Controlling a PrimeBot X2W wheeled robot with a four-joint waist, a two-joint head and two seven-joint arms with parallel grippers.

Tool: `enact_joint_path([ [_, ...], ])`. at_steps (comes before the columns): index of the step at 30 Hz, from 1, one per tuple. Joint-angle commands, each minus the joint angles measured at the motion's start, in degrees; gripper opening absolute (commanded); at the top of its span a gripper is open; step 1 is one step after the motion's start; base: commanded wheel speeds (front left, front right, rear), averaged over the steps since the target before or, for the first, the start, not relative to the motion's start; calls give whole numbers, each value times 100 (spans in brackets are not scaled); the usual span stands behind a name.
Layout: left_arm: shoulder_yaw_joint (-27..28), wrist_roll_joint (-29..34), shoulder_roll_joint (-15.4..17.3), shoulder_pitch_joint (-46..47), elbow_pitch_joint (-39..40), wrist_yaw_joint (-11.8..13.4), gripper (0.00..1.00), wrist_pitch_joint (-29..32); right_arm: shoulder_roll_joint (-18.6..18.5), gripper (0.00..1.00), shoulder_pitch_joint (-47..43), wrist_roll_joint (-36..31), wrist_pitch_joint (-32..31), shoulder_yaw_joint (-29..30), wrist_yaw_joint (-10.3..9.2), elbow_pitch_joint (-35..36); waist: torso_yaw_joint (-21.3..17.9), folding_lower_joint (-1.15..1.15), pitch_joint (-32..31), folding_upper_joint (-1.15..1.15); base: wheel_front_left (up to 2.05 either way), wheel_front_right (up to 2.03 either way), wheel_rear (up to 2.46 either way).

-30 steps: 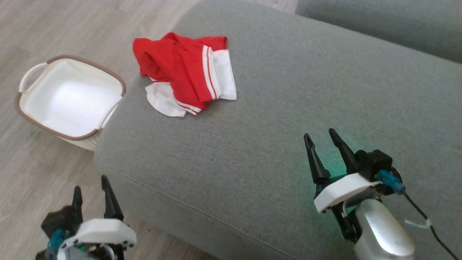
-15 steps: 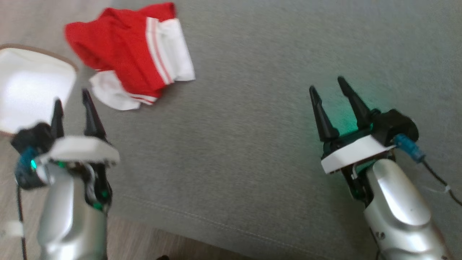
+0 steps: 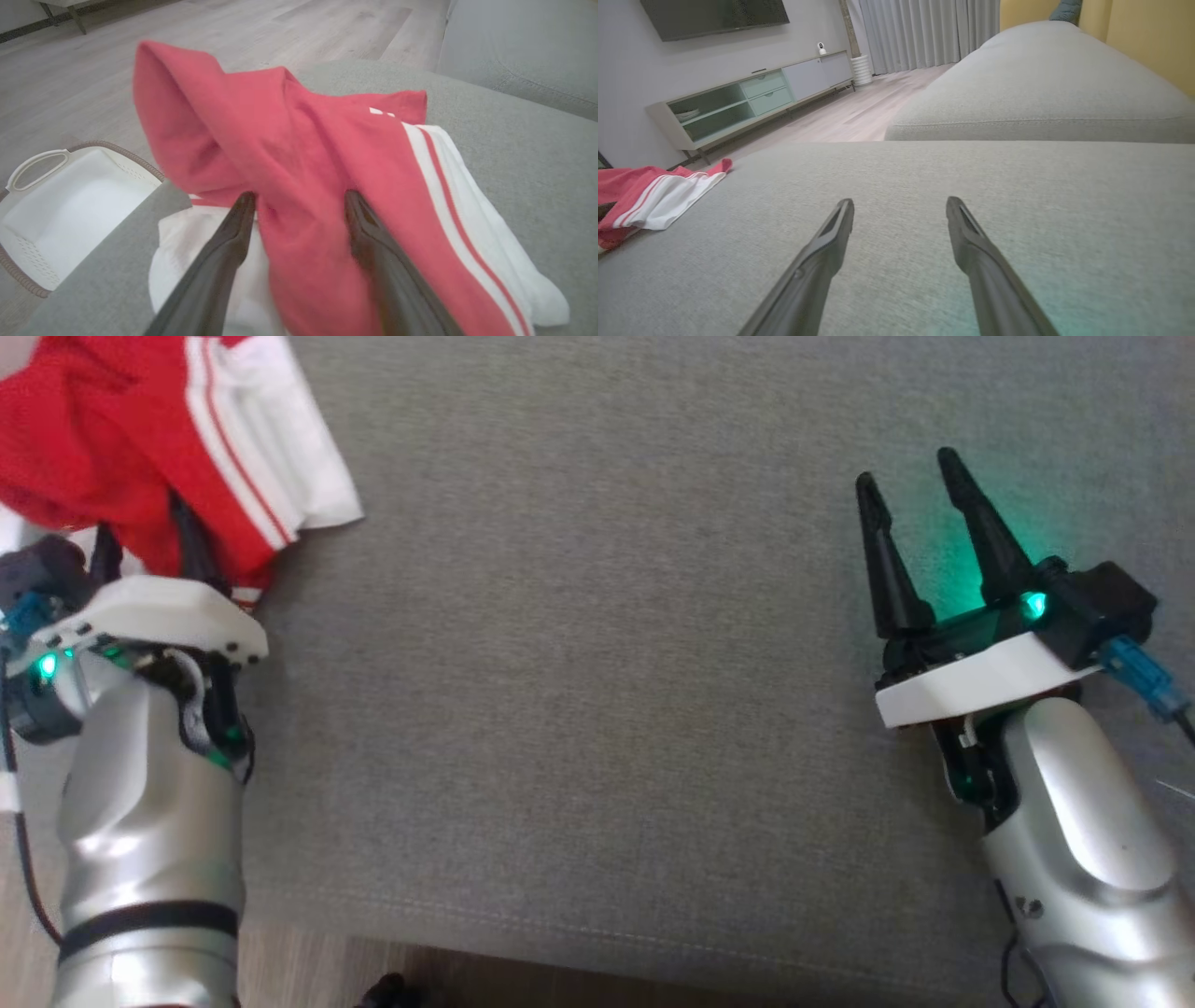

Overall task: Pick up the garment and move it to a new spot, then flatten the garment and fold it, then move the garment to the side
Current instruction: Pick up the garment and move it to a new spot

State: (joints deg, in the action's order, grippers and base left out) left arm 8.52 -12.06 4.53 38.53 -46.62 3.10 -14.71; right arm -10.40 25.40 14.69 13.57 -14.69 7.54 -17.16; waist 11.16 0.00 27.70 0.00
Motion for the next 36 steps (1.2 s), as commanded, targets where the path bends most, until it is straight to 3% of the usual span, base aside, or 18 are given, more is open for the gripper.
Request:
enact_joint_path([
  [1,207,68,311,113,76,48,62,-29,19,100,75,22,-15,-84,-5,217,-110,0,90,0,0,0,0],
  [2,227,82,321,146,48,59,6,-29,18,100,81,27,-11,-73,-5,212,-133,0,92,0,0,0,0],
  [3,240,109,332,172,53,70,0,-29,20,100,84,34,-4,-56,-5,199,-151,0,83,0,0,0,0],
  [6,231,264,397,220,279,81,0,-29,60,100,95,50,26,-24,-5,123,-216,0,-7,0,0,0,0],
  [14,-26,687,335,394,1658,-178,0,-29,356,100,92,147,118,-98,-5,-317,-545,0,-670,0,0,0,0],
  [23,-607,657,-64,482,2382,-556,0,-29,664,100,182,255,140,-205,-5,-560,-1380,0,-1314,0,0,0,0],
  [27,-1199,451,-155,552,2490,-642,0,-29,721,100,214,289,141,-211,-5,-530,-1876,0,-1394,0,0,0,0],
  [36,-3116,-943,-164,646,2754,-70,0,-29,749,100,318,432,142,-272,-5,-465,-2806,0,-1152,0,0,0,0],
])
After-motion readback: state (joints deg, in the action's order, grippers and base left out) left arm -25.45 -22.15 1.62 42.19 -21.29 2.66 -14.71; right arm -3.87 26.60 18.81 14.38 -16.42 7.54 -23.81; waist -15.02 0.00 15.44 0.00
